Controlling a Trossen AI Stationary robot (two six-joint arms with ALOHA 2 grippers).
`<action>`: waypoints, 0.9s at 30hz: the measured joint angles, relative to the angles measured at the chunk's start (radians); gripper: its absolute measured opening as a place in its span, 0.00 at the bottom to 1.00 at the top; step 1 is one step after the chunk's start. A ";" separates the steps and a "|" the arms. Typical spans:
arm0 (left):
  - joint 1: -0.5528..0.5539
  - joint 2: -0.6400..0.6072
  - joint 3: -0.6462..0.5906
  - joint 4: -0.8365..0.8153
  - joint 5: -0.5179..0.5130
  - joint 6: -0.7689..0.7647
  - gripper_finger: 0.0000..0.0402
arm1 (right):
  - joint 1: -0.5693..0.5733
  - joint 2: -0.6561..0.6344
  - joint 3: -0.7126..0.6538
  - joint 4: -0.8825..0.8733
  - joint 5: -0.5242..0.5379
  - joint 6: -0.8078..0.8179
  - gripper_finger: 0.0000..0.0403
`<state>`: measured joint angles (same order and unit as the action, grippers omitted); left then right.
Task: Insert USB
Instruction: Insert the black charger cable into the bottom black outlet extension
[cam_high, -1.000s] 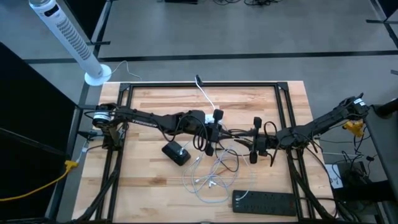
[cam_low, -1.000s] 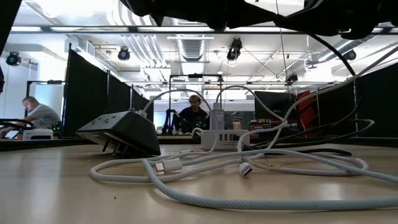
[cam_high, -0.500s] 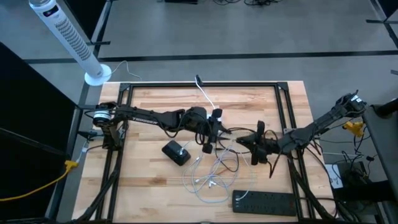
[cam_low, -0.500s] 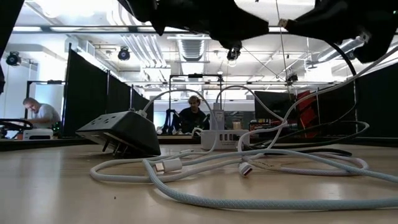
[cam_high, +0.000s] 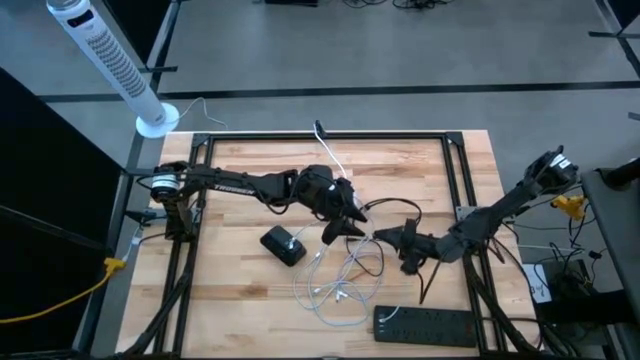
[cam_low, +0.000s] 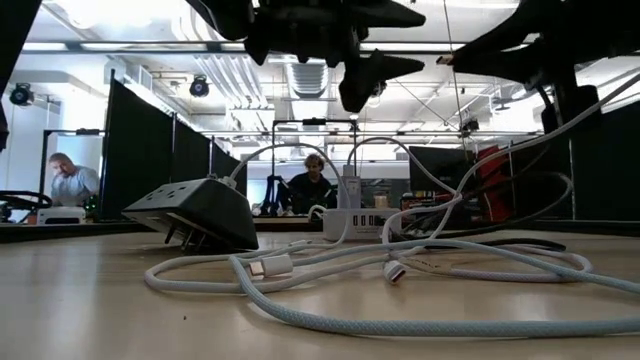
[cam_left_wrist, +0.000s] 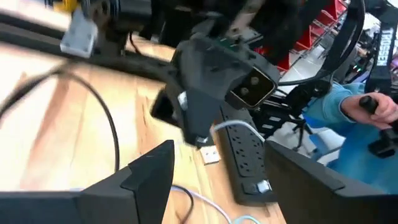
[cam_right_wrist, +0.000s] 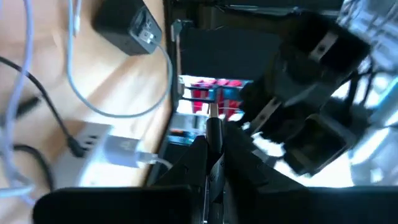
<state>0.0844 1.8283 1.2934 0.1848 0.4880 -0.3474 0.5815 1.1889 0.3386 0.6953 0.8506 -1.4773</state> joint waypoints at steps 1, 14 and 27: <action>0.001 0.000 0.000 -0.006 0.000 -0.010 0.58 | 0.008 0.018 0.000 0.035 0.012 -0.049 0.05; 0.001 0.001 0.000 -0.031 0.089 -0.112 0.51 | 0.027 0.124 0.021 0.185 0.021 -0.310 0.05; -0.015 0.052 0.000 0.013 0.209 -0.161 0.58 | -0.004 0.177 0.089 0.173 -0.014 -0.383 0.05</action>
<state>0.0694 1.8805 1.2934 0.1975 0.6969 -0.5085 0.5771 1.3658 0.4274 0.8681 0.8362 -1.8599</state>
